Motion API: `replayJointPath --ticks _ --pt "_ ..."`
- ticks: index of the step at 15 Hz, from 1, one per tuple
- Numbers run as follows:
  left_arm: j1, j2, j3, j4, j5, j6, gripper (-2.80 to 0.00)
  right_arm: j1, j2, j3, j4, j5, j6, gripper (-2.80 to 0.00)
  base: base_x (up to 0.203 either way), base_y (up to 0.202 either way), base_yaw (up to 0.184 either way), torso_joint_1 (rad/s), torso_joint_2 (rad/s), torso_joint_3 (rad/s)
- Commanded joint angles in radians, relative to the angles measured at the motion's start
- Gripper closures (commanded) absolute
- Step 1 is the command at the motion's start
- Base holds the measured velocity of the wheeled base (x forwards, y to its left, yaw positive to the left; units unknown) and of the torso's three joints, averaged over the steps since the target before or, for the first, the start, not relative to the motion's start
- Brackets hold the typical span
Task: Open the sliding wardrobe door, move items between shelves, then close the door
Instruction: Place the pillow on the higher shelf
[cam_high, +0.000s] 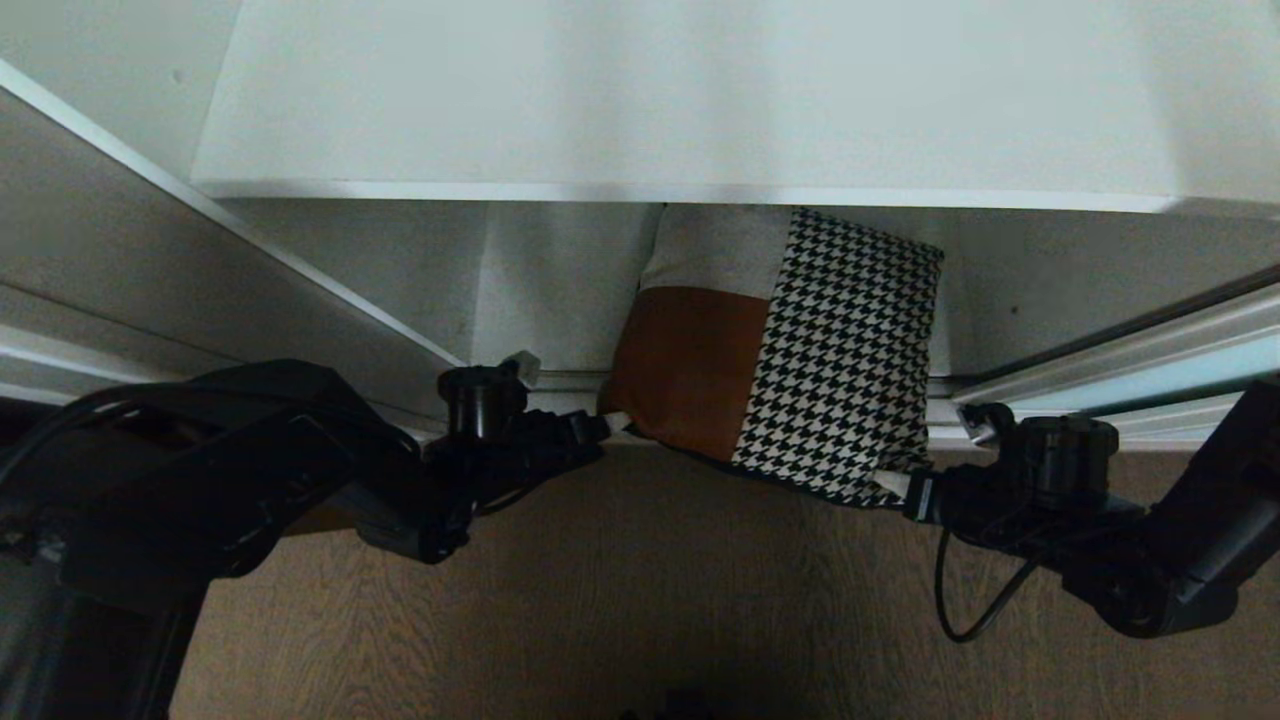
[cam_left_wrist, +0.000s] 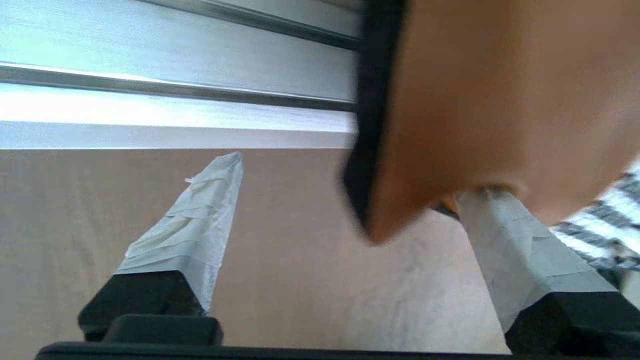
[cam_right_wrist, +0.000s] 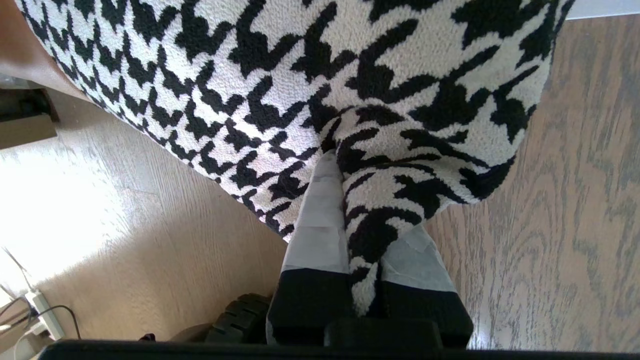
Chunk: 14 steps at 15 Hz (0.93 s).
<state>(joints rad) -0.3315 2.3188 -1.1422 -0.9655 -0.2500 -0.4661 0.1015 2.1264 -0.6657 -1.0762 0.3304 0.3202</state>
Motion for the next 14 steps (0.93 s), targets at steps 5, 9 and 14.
replayJointPath --ticks 5,9,14 --pt "-0.067 -0.074 0.066 -0.065 -0.006 -0.031 -2.80 0.000 -0.001 0.013 -0.005 0.004 0.000 0.00 0.000 0.000 0.000 0.000 0.00 0.000" --pt "-0.065 0.034 -0.054 -0.034 0.001 -0.023 -2.80 0.000 0.007 0.014 -0.007 0.004 0.000 0.00 0.000 0.000 0.000 0.000 0.00 0.000" --pt "-0.054 0.105 -0.143 -0.021 0.006 0.018 -2.80 -0.003 0.009 0.017 -0.010 0.015 -0.001 0.00 0.000 0.000 0.000 0.000 0.00 0.000"
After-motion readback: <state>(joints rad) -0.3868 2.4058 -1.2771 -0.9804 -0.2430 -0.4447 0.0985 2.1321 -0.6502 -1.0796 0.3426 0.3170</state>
